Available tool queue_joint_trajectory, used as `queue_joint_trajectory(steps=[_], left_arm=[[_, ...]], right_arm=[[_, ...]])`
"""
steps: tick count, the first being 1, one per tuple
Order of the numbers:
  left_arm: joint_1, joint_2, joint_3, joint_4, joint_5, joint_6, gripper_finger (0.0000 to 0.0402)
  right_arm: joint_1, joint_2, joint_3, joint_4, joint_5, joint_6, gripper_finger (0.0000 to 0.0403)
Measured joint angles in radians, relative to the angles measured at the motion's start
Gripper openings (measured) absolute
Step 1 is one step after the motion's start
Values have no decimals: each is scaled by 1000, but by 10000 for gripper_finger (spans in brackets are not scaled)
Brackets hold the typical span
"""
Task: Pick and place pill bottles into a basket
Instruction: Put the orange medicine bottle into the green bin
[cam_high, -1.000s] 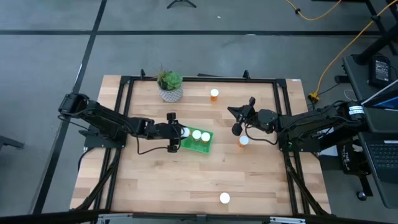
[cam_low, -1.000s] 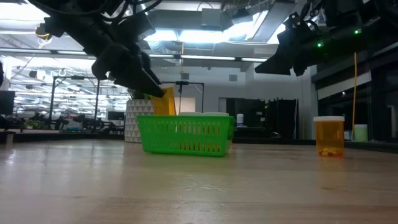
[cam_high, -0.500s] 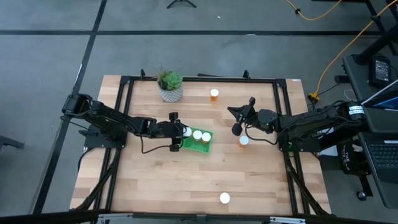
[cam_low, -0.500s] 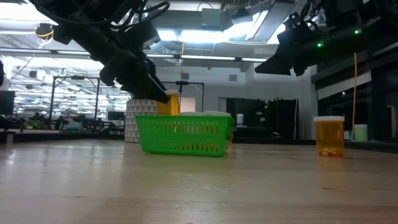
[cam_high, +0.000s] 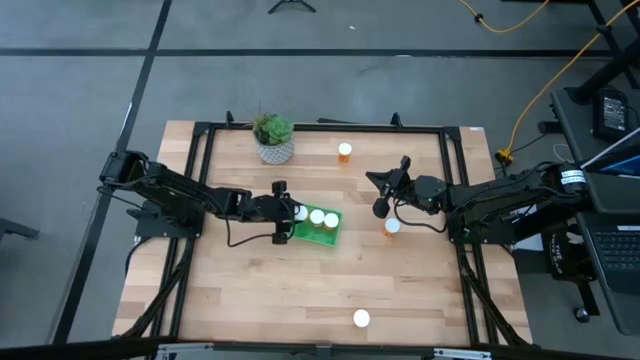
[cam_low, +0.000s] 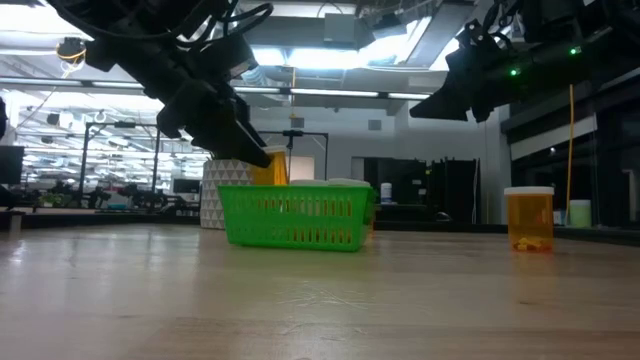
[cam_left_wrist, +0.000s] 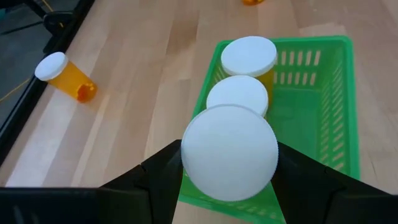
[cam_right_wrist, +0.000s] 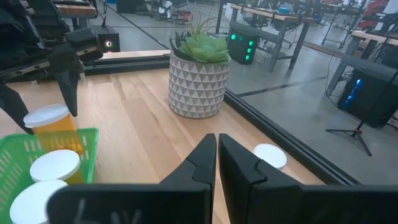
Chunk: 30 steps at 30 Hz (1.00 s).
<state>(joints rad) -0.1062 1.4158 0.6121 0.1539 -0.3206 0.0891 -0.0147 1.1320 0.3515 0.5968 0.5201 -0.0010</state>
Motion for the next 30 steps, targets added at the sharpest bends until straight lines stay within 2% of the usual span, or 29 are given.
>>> queue_joint_trajectory(steps=[13, 18, 30], left_arm=[[29, 3, 0, 0, 3, -12, 212], [43, 40, 0, 3, 47, -23, 212], [43, 83, 0, 8, 26, -23, 212]], right_arm=[[0, 0, 0, 0, 0, 0, 23], [0, 0, 0, 0, 0, 0, 23], [0, 0, 0, 0, 0, 0, 23]])
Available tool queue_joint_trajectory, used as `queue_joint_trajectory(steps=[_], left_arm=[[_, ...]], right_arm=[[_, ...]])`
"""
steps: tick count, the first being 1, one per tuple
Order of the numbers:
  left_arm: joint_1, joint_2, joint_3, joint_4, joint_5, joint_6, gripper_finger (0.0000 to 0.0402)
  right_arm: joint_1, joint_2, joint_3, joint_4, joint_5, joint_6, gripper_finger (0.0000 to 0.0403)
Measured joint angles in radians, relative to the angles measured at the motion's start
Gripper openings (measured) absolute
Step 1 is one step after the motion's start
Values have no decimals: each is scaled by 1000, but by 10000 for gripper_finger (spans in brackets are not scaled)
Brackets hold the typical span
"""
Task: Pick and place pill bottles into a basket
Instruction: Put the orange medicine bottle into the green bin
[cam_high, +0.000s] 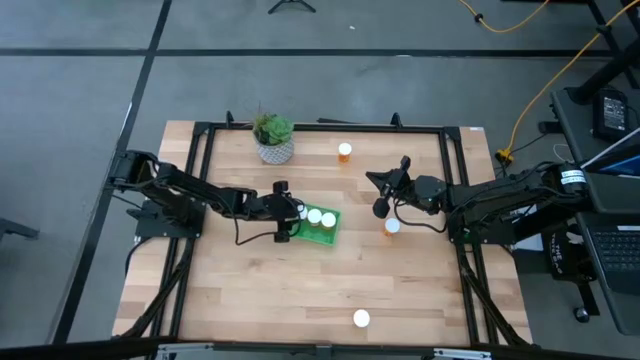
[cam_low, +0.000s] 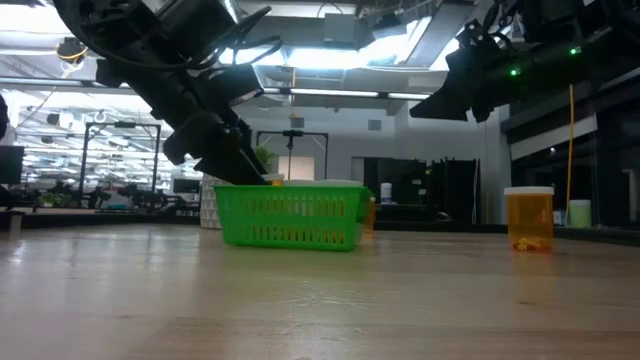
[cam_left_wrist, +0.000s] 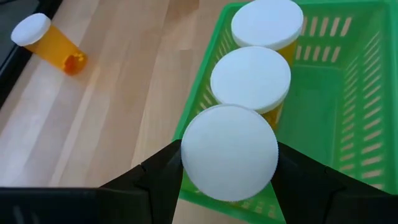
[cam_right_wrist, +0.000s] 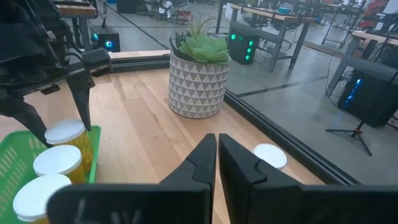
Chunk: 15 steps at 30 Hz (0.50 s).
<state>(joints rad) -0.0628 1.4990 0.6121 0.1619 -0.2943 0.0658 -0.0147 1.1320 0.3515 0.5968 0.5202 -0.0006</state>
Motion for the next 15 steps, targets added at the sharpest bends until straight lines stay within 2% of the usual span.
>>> queue_joint_trajectory(steps=[15], left_arm=[[0, 0, 0, 1, -22, 0, 212]], right_arm=[[0, 0, 0, 0, 0, 0, 23]])
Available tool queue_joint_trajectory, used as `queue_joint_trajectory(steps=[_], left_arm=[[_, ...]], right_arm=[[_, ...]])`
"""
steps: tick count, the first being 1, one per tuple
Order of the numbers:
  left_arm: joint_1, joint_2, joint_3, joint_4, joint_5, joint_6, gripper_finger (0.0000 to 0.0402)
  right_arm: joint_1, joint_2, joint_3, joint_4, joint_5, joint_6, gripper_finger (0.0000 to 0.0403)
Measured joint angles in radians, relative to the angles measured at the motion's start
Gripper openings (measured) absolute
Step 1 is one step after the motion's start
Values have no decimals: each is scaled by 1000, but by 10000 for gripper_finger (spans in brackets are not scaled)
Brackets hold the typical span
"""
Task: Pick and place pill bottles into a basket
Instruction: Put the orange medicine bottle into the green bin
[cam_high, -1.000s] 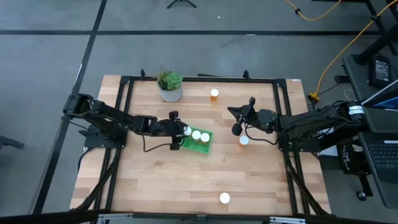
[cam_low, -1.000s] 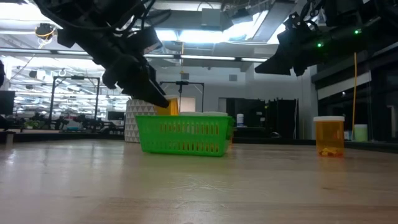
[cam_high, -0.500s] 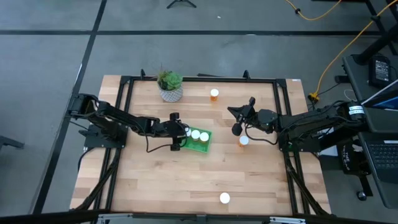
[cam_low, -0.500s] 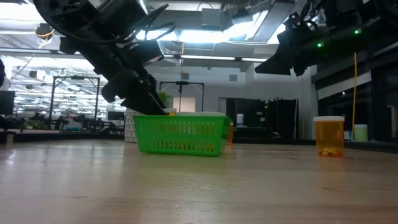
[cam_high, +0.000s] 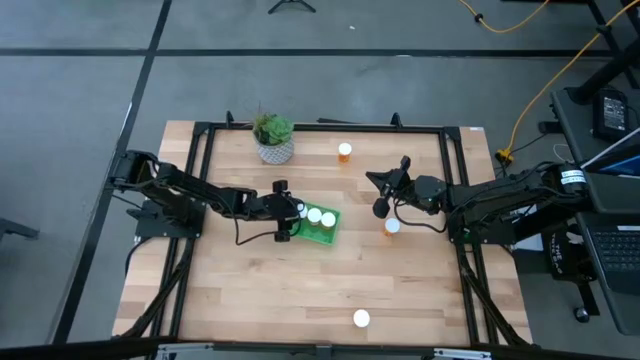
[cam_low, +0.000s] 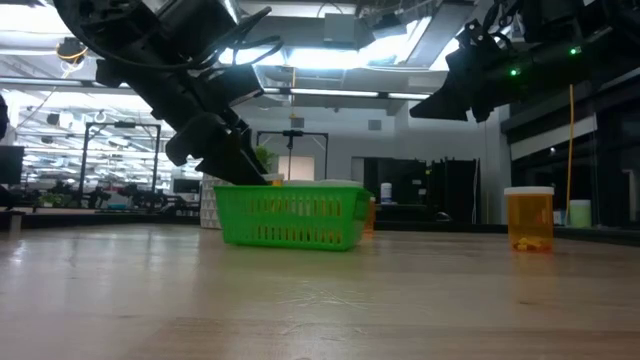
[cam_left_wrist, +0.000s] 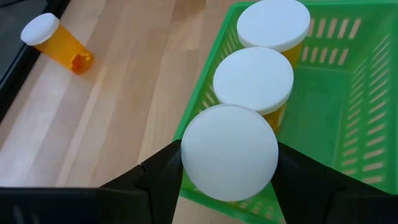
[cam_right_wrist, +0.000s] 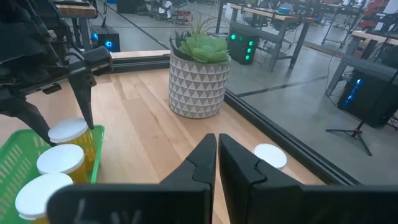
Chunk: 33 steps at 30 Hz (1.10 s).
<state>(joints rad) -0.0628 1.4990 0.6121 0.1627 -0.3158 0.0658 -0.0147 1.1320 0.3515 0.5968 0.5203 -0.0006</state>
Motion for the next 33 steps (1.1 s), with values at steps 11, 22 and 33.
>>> queue_joint_trajectory(steps=[11, 22, 33], left_arm=[[0, 0, 0, 1, 1, 0, 212], [0, 0, 0, 24, 2, 0, 225], [0, 0, 0, 22, 3, 0, 229]], right_arm=[[0, 0, 0, 0, 0, 0, 23], [0, 0, 0, 0, 0, 0, 23], [0, 0, 0, 0, 0, 0, 23]])
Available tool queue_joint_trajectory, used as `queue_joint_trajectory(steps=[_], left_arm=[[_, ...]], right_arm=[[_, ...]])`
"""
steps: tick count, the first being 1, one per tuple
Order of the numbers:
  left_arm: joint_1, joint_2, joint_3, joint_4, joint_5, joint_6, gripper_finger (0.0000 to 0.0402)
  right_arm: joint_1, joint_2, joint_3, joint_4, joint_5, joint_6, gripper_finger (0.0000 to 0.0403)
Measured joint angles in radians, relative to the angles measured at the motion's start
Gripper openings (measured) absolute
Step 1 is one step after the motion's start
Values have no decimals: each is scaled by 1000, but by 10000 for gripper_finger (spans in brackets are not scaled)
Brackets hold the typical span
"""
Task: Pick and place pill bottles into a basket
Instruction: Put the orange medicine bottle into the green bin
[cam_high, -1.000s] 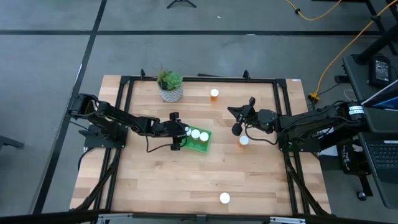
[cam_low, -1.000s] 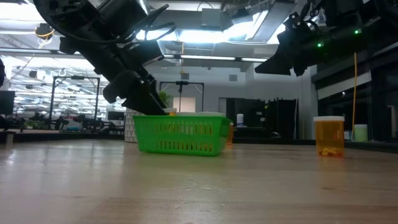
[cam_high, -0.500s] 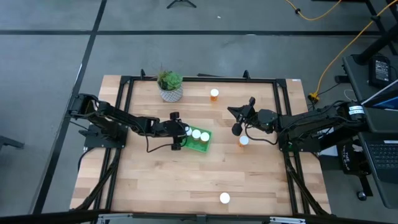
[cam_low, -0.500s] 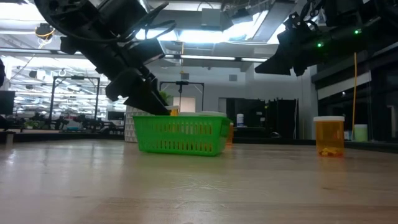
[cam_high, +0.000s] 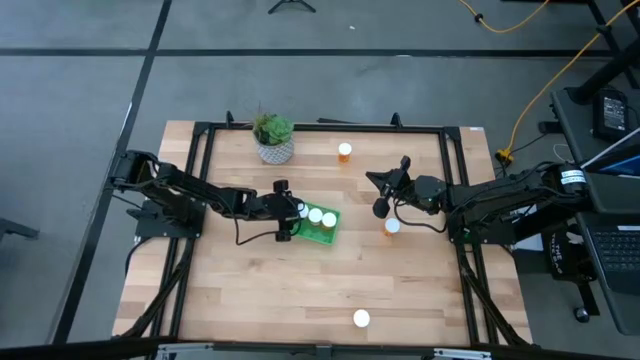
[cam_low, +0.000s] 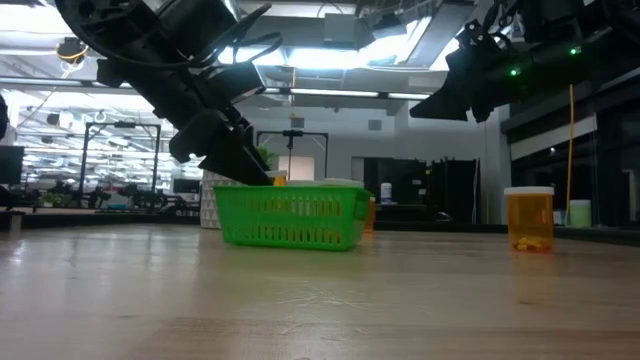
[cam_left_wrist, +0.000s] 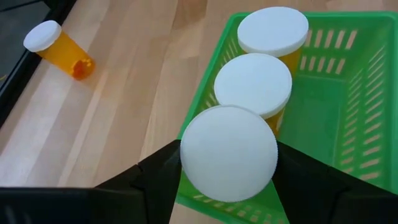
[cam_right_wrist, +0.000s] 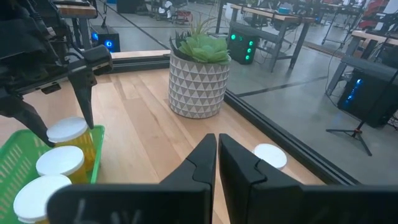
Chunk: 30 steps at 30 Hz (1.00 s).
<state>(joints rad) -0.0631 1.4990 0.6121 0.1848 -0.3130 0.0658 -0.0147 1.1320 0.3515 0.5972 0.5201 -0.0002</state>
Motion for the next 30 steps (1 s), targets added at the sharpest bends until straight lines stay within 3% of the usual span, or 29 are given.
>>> queue_joint_trajectory(steps=[30], left_arm=[[-2, -1, 2, -1, 21, 25, 232]], right_arm=[[0, 0, 0, 0, 0, 0, 23]])
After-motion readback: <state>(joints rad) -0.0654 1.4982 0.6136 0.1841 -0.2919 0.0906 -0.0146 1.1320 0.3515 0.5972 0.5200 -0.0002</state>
